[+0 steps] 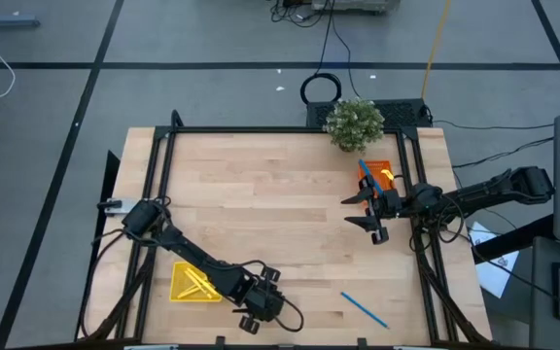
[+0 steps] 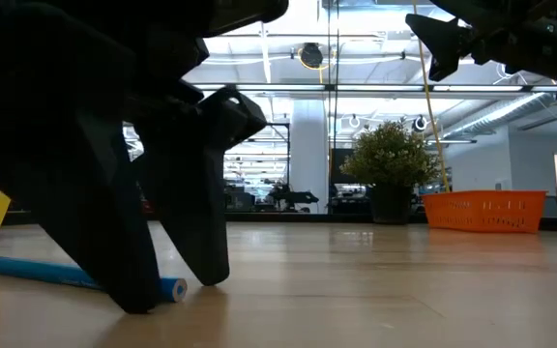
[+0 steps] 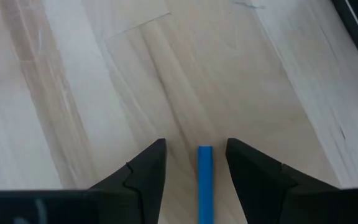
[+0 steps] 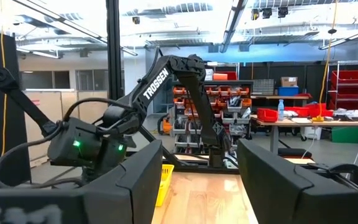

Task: Sort pens & pencils
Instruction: Put the left blue pencil into the orange bin

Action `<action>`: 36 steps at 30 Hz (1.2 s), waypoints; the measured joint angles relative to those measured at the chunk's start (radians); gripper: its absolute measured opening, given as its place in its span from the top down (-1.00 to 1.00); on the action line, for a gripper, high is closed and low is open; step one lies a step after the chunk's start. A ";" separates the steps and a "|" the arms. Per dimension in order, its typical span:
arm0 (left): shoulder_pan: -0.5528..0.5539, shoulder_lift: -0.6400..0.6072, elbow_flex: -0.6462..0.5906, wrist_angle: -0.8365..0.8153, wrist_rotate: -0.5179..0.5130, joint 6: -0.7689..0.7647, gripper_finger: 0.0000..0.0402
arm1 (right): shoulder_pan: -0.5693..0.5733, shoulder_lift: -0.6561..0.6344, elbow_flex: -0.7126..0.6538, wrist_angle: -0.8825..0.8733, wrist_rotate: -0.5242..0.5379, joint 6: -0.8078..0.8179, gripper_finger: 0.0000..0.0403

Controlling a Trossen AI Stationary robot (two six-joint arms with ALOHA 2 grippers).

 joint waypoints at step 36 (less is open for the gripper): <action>0.079 -0.137 -0.007 -0.090 -0.034 0.110 1.00 | 0.000 0.000 0.000 -0.014 0.000 0.000 0.01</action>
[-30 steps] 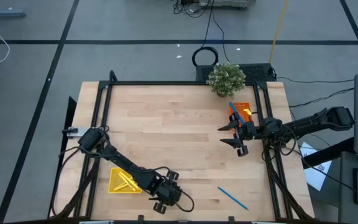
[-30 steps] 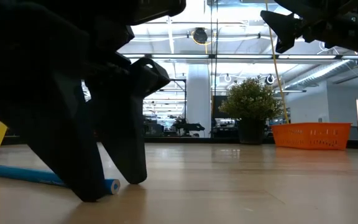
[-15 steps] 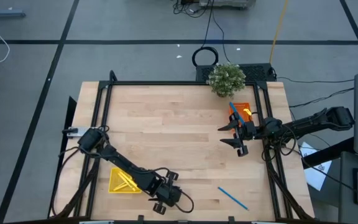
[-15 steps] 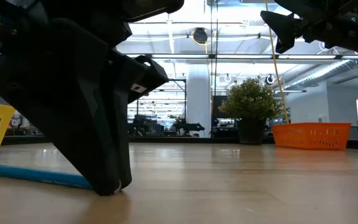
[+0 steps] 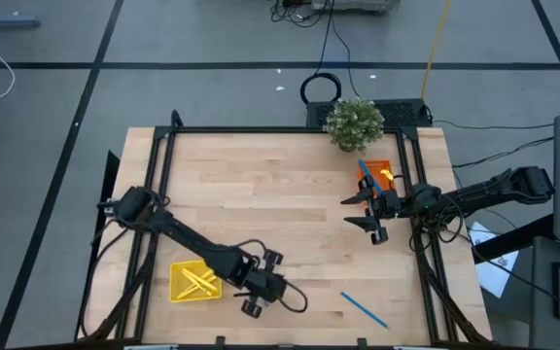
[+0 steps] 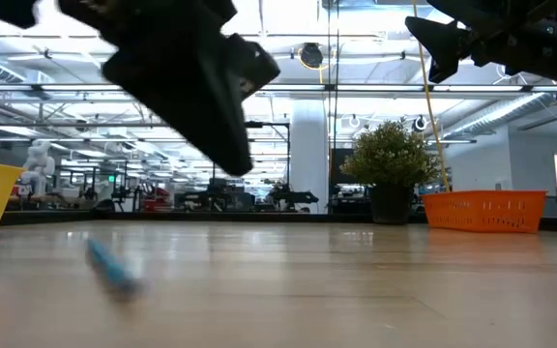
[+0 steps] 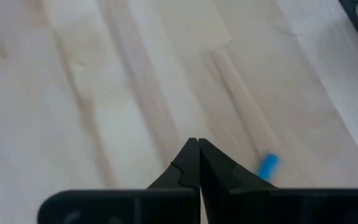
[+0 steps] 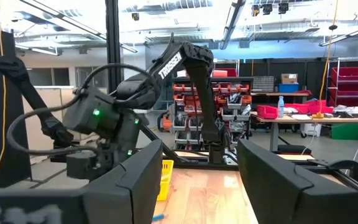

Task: Sort pens & pencils
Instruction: Put the left blue pencil into the orange bin

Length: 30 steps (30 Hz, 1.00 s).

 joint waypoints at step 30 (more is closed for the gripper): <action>-0.030 -0.091 0.005 -0.303 -0.066 0.079 0.26 | 0.000 -0.001 0.000 -0.023 0.005 0.000 0.01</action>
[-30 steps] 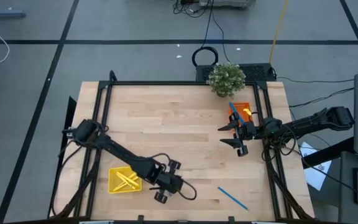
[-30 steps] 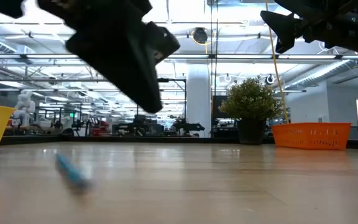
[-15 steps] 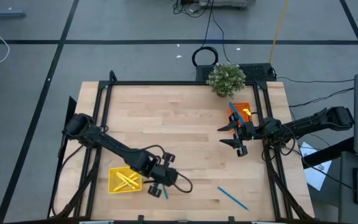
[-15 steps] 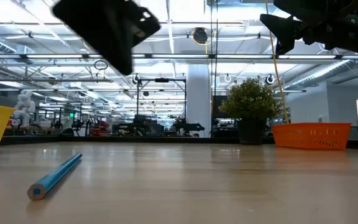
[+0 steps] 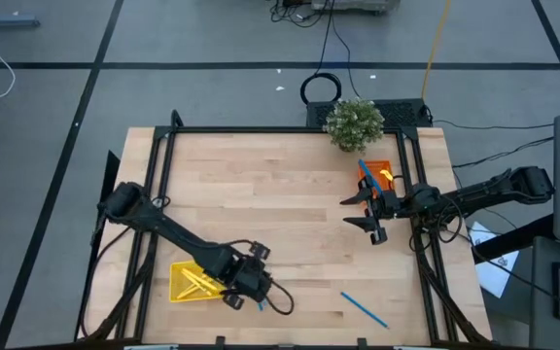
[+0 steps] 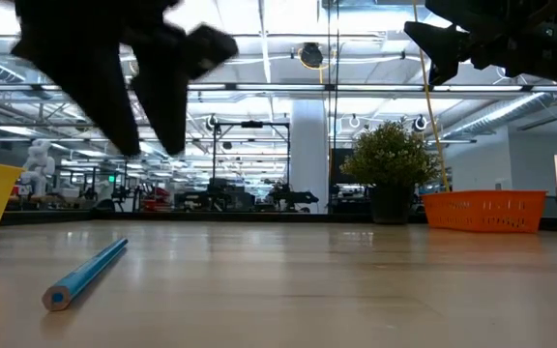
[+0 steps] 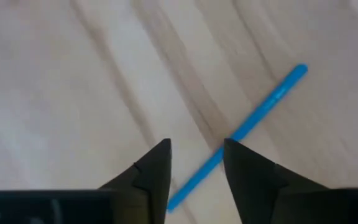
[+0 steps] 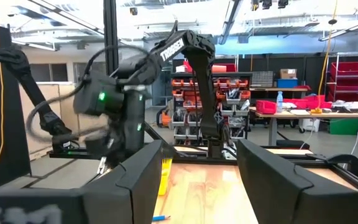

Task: Sort pens & pencils
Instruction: Put the left blue pencil into the orange bin

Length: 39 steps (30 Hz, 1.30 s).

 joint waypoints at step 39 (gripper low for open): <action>0.131 0.133 -0.067 -0.133 0.106 0.377 0.21 | 0.000 0.002 0.000 -0.022 0.003 0.000 0.01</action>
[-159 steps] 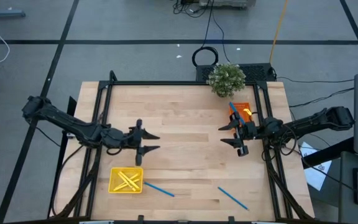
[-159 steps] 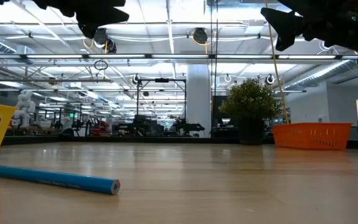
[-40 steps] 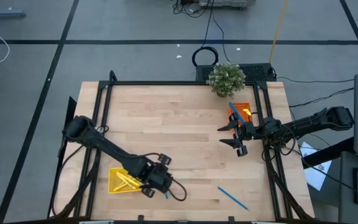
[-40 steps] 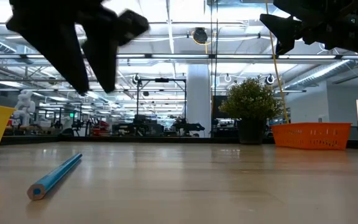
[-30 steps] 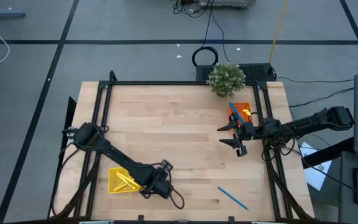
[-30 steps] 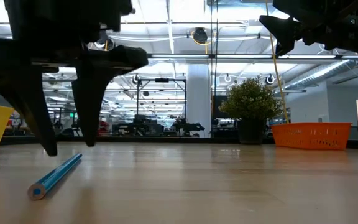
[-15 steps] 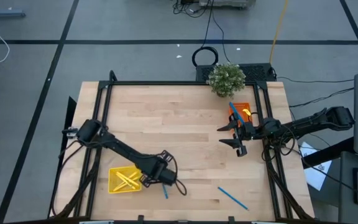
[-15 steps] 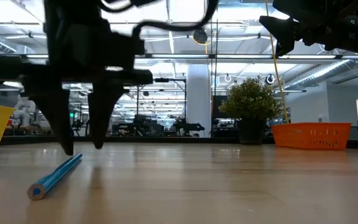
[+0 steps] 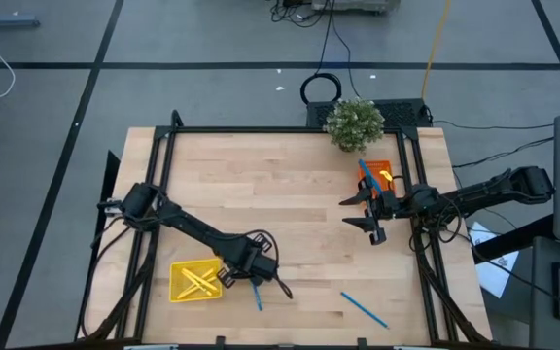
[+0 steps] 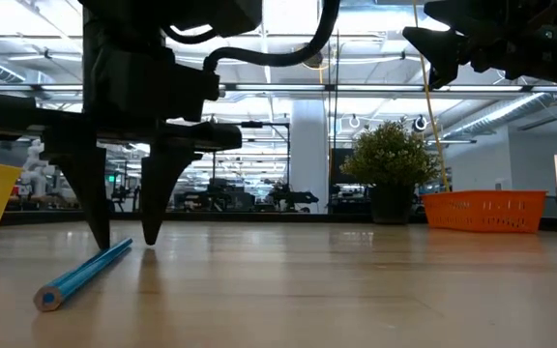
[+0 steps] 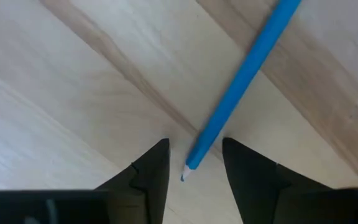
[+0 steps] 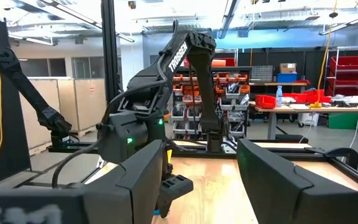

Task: Sort pens & pencils
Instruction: Put the left blue pencil into the orange bin

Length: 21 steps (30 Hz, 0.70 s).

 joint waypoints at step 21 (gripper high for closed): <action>0.044 -0.030 -0.008 0.009 0.027 -0.129 0.97 | 0.000 0.000 0.000 -0.007 0.000 0.000 0.01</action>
